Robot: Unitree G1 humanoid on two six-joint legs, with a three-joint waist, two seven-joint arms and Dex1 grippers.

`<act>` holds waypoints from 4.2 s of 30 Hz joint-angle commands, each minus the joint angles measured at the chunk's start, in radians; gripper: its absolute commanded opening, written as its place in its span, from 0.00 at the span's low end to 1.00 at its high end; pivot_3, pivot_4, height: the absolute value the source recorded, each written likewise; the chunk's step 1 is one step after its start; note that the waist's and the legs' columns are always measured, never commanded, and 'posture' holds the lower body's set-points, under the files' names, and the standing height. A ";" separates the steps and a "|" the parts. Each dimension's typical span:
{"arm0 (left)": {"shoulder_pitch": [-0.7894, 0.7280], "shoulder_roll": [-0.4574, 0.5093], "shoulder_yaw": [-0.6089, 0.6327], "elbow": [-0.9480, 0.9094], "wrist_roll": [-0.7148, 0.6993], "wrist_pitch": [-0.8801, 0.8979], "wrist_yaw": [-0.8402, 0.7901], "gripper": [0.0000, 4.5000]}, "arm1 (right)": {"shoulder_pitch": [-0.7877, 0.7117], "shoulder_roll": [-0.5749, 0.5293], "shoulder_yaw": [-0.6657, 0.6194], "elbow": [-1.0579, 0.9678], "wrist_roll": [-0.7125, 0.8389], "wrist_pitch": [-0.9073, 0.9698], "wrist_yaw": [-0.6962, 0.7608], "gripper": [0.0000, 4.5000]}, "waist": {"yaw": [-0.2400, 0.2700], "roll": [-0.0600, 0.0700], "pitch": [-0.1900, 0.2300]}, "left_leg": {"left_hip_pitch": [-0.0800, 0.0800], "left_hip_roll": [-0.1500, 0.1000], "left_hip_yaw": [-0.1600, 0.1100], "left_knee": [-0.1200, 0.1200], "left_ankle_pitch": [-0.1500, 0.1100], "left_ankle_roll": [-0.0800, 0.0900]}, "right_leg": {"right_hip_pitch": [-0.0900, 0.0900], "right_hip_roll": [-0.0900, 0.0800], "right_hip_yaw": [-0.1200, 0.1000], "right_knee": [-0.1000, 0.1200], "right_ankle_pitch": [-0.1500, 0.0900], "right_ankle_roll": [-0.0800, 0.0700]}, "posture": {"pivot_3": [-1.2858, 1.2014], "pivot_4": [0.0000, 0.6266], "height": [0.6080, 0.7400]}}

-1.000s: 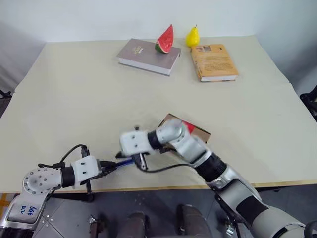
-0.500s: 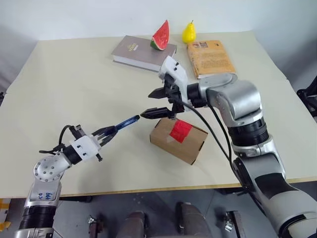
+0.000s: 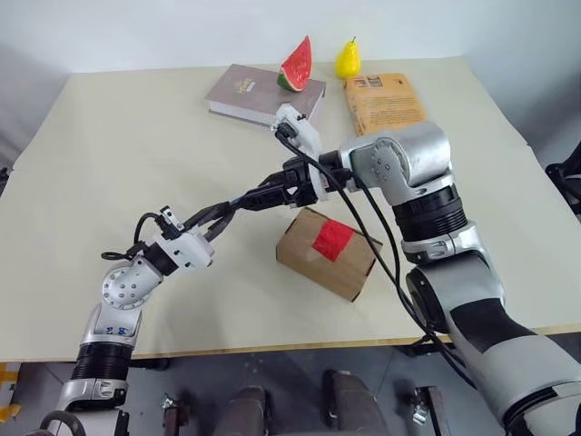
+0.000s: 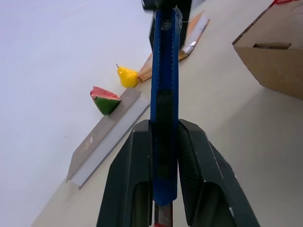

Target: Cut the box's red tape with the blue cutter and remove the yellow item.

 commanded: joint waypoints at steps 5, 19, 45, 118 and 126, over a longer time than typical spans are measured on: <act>0.010 0.004 -0.005 -0.062 -0.011 0.006 0.039 0.09 | -0.055 0.019 0.003 0.080 0.008 -0.071 -0.009 0.79 | 0.000 0.000 0.000 | 0.000 0.000 0.000 0.000 0.000 0.000 | 0.000 0.000 0.000 0.000 0.000 0.000 | 0.52 0.24 1.00; 0.024 0.009 0.001 -0.116 -0.127 0.188 -0.008 0.25 | -0.034 0.000 -0.007 0.003 0.049 -0.051 -0.006 0.04 | 0.000 0.000 0.000 | -0.001 -0.001 0.000 0.001 0.000 0.000 | -0.001 -0.001 0.000 0.002 0.000 0.000 | 0.52 0.24 1.00; 0.217 0.251 0.068 -0.798 -0.845 1.248 -0.296 1.00 | 0.155 -0.366 -0.292 -0.480 0.261 0.098 -0.104 0.04 | 0.022 0.000 0.000 | -0.003 -0.001 -0.002 0.001 0.001 0.002 | 0.000 -0.002 0.009 -0.001 0.000 0.000 | 0.52 0.24 1.00; -0.296 -0.189 -0.349 -0.442 -0.513 1.720 0.001 0.00 | 0.471 -0.886 -0.135 -0.891 0.333 0.157 -0.116 0.04 | 0.059 -0.004 0.000 | 0.001 -0.004 0.004 0.015 0.002 0.006 | 0.011 0.000 0.008 -0.004 0.003 0.004 | 0.52 0.24 1.00; -0.341 -0.229 -0.384 -0.416 -0.489 1.811 0.051 0.00 | 0.434 -0.792 -0.172 -0.927 0.382 0.349 -0.198 0.04 | 0.059 -0.007 -0.002 | 0.002 -0.004 0.004 0.015 0.002 0.006 | 0.011 0.000 0.009 -0.004 0.003 0.004 | 0.52 0.24 1.00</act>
